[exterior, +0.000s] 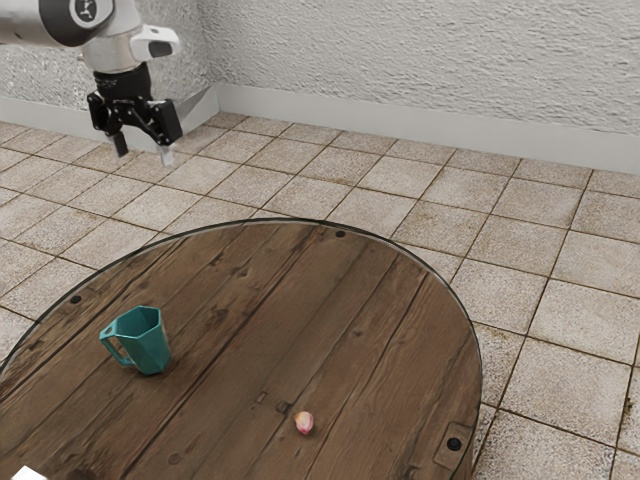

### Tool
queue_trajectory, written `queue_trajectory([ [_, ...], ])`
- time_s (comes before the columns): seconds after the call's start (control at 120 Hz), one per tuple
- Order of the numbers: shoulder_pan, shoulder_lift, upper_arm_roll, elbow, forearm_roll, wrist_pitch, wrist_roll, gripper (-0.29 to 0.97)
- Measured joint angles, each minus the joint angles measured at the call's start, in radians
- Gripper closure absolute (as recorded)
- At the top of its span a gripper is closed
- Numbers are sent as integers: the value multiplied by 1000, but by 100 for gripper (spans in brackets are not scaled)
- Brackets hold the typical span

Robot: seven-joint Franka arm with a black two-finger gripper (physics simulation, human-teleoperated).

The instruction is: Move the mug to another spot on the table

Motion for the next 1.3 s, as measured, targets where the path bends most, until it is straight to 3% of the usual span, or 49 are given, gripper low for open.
queue_trajectory([
  [0.275,-50,-11,-4,-33,18,3,25,0],
  [0.383,-81,-125,-2,-281,37,64,36,0],
  [0.575,-39,-249,-1,-619,51,256,56,0],
  [0.742,-36,-235,-3,-659,41,356,124,0],
  [0.942,-36,-207,-12,-696,85,410,264,0],
  [1.3,41,-125,24,-836,72,732,630,1],
])
